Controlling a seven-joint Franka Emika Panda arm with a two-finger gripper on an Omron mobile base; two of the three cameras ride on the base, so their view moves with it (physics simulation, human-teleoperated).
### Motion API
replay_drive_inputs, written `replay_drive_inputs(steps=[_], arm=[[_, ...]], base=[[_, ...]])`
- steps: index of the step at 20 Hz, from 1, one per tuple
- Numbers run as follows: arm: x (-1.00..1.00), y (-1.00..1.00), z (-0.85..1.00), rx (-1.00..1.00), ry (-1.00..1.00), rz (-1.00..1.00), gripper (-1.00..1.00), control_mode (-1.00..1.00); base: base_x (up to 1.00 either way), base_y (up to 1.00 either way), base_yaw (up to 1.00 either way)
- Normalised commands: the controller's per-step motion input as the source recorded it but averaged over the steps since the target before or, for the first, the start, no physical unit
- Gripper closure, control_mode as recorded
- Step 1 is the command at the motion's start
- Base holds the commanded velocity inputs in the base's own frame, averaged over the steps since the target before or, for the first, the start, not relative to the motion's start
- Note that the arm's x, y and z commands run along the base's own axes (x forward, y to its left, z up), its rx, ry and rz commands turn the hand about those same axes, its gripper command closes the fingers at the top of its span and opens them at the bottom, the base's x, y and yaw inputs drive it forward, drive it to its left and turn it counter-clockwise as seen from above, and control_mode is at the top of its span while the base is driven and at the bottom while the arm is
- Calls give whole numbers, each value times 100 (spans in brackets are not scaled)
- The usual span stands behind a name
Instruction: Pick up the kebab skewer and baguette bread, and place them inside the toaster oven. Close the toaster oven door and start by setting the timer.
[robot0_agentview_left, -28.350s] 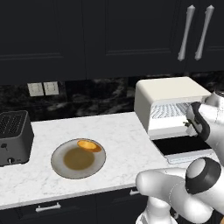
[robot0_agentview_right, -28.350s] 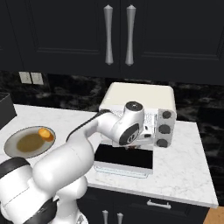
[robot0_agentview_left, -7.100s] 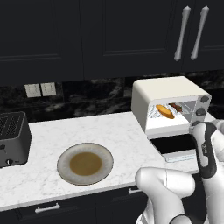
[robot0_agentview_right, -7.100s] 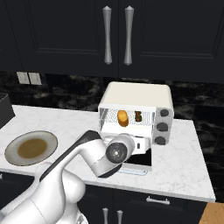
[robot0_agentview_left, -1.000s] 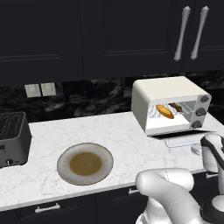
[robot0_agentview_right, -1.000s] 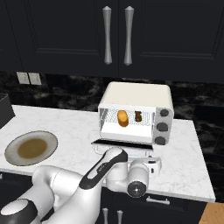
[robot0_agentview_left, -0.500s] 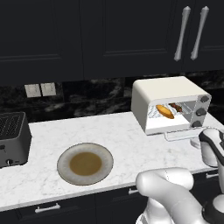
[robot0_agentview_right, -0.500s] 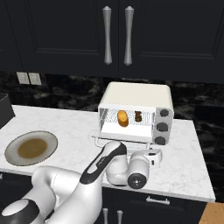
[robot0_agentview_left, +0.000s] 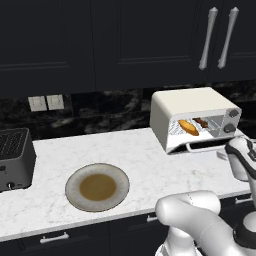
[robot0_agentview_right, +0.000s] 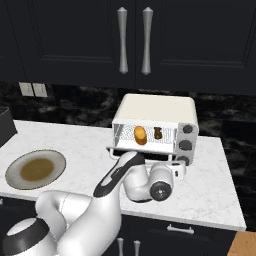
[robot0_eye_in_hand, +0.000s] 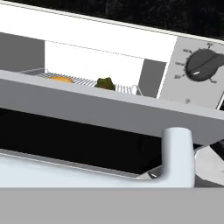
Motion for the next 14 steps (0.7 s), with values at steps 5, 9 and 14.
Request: replay_drive_inputs(steps=[5,9,14], arm=[[59,35,9,0,0,0,-100,-100],[62,36,8,0,0,0,-100,-100],[63,37,6,0,0,0,-100,-100]], base=[[0,0,0],[0,0,0],[0,0,0]])
